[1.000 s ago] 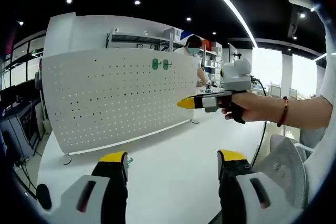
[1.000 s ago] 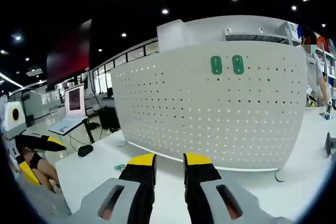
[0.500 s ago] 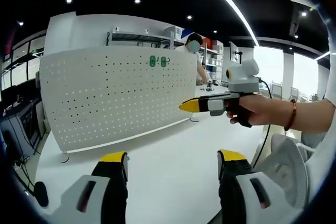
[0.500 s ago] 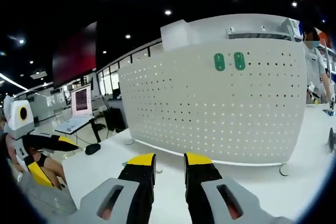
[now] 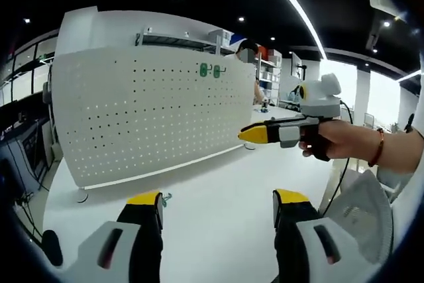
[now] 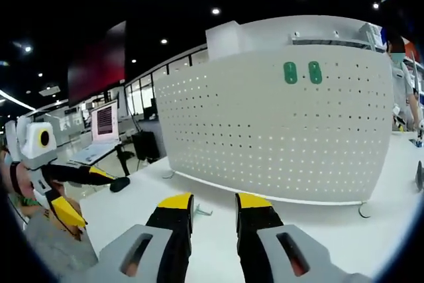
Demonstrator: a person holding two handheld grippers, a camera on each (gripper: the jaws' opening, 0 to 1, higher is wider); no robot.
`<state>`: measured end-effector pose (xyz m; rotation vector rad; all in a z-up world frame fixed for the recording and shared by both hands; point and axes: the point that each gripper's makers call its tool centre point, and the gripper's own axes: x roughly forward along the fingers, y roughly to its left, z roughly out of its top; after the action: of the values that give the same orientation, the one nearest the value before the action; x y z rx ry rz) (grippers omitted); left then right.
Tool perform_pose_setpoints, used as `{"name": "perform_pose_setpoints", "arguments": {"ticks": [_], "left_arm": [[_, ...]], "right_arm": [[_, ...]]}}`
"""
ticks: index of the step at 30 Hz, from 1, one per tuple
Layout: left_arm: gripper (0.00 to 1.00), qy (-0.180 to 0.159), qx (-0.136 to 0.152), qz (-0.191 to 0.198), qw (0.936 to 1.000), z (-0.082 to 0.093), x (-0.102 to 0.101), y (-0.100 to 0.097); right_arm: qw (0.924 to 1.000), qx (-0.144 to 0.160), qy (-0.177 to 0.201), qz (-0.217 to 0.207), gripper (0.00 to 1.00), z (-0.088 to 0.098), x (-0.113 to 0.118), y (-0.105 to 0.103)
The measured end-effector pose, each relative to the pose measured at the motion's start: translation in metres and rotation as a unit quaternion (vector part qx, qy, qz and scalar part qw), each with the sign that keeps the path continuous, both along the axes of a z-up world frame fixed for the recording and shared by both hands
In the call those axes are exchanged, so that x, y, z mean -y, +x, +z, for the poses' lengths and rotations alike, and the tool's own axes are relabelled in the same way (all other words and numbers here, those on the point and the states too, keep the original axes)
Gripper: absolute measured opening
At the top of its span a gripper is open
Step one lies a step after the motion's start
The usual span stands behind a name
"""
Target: Insert the hook assembly into the mounting plate slot until the hook locks in place.
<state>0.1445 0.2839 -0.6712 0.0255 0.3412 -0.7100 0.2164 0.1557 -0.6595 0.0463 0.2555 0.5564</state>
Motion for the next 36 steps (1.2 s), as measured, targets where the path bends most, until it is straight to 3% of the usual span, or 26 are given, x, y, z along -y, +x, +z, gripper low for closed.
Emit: {"name": "perform_pose_setpoints", "arguments": {"ticks": [13, 20, 26, 29, 36], "left_arm": [[0.67, 0.019, -0.021, -0.017, 0.9994, -0.018, -0.008, 0.034], [0.67, 0.036, -0.029, -0.02, 0.9987, -0.032, -0.008, 0.045], [0.62, 0.048, -0.055, -0.009, 0.9973, -0.049, -0.012, 0.051], [0.64, 0.035, -0.065, -0.007, 0.9972, -0.053, -0.012, 0.054], [0.63, 0.045, -0.076, -0.001, 0.996, -0.064, -0.015, 0.062]], "right_arm": [[0.9999, -0.004, -0.006, -0.01, 0.29, -0.007, -0.016, -0.003], [0.9999, -0.012, -0.008, -0.006, 0.34, -0.015, -0.018, -0.003], [0.9998, -0.02, -0.003, -0.007, 0.34, -0.023, -0.016, -0.006], [0.9996, -0.026, 0.0, -0.009, 0.34, -0.028, -0.015, -0.006], [0.9995, -0.032, 0.003, -0.004, 0.34, -0.032, -0.02, -0.01]]}}
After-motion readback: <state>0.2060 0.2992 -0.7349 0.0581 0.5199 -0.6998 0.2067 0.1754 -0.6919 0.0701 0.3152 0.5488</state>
